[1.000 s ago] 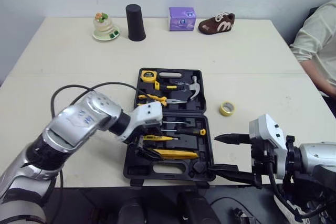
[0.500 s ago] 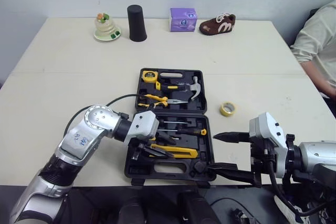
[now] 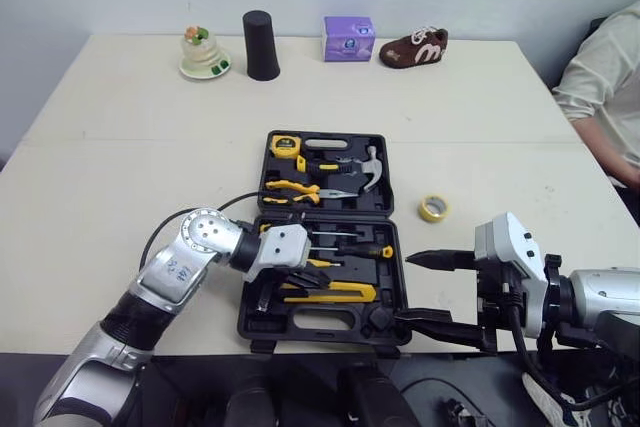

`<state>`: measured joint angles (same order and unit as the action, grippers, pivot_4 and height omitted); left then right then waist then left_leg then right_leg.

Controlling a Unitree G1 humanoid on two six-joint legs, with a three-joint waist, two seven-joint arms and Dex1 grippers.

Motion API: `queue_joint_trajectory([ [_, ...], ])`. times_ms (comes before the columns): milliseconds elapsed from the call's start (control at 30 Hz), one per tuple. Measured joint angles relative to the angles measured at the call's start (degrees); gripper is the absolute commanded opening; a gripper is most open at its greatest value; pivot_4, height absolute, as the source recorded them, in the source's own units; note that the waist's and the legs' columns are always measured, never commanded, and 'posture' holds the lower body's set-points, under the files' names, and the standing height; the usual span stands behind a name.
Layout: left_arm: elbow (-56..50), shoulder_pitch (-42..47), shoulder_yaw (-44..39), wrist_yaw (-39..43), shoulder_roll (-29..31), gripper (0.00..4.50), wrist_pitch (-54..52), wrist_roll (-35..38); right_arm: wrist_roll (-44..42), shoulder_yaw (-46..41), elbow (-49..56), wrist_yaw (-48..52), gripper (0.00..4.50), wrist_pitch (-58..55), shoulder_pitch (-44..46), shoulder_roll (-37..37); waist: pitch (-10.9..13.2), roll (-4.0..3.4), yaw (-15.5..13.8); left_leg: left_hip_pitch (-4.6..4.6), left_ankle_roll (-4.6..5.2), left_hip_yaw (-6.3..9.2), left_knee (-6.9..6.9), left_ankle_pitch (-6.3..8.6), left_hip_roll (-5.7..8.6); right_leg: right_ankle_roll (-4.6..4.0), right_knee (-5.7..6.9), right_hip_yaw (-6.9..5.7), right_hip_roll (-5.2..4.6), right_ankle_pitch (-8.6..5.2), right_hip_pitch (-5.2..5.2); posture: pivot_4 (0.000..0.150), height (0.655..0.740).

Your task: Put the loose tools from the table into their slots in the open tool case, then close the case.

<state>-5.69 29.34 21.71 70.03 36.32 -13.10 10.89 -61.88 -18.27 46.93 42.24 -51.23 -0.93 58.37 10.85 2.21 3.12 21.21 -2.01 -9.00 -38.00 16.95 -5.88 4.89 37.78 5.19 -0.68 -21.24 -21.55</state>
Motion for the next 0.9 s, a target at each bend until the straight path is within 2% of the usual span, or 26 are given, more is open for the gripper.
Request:
queue_joint_trajectory([
  [233, -0.4, -0.9, -1.1, -1.4, -1.4, 0.03, -3.7, 1.5, 1.0, 0.2, -0.3, 0.0, 4.50, 0.1, 0.0, 0.0, -0.1, -0.05, -0.1, 0.02, 0.05, 0.08, 0.00, 0.01, -0.03, 0.01, 0.01, -0.06, -0.01, 0.00, 0.04, 0.150, 0.7386],
  [367, 0.0, -1.6, -2.7, -3.0, -0.3, 0.03, -6.1, 1.4, 2.1, 0.2, -0.9, 0.1, 4.50, 0.4, -0.1, 0.0, -0.1, -0.06, 0.0, 0.05, 0.05, 0.09, 0.02, 0.01, -0.02, 0.01, -0.01, -0.06, -0.02, 0.00, 0.00, 0.150, 0.7386],
  [533, 0.7, -1.9, -1.7, -2.7, -0.5, 0.03, -0.1, -1.0, 2.5, 0.2, -2.0, 0.1, 4.50, 1.1, 0.4, 0.0, -0.1, -0.06, 0.0, 0.05, 0.02, 0.08, 0.10, 0.02, -0.04, -0.01, -0.13, -0.06, -0.02, 0.00, 0.00, 0.150, 0.7386],
  [733, 4.9, -0.2, -1.4, -3.6, -4.3, 0.03, 4.1, -2.1, 3.4, 0.4, -2.2, 0.3, 4.50, 1.2, -0.4, 0.0, -0.1, -0.05, -0.3, 0.12, 0.09, 0.09, 0.06, 0.05, -0.01, 0.03, -0.15, -0.08, -0.03, 0.02, 0.00, 0.150, 0.7386],
  [833, 6.4, 1.5, -2.8, -3.3, -5.0, 0.03, 0.6, -0.2, 3.4, 0.3, -2.1, 0.3, 4.50, 1.1, -0.9, 0.0, -0.1, -0.05, -0.2, 0.15, 0.10, 0.09, 0.05, 0.04, -0.02, 0.05, -0.15, -0.08, -0.01, 0.03, -0.02, 0.150, 0.7386],
  [900, 5.3, 1.7, -5.0, -1.1, -4.6, 0.03, -2.1, 3.7, 3.4, 0.3, -2.0, 0.2, 4.50, 1.1, -1.6, 0.0, -0.1, -0.07, 0.1, 0.15, 0.06, 0.07, 0.07, 0.06, -0.09, 0.04, -0.15, -0.07, -0.02, 0.02, -0.04, 0.150, 0.7386],
])
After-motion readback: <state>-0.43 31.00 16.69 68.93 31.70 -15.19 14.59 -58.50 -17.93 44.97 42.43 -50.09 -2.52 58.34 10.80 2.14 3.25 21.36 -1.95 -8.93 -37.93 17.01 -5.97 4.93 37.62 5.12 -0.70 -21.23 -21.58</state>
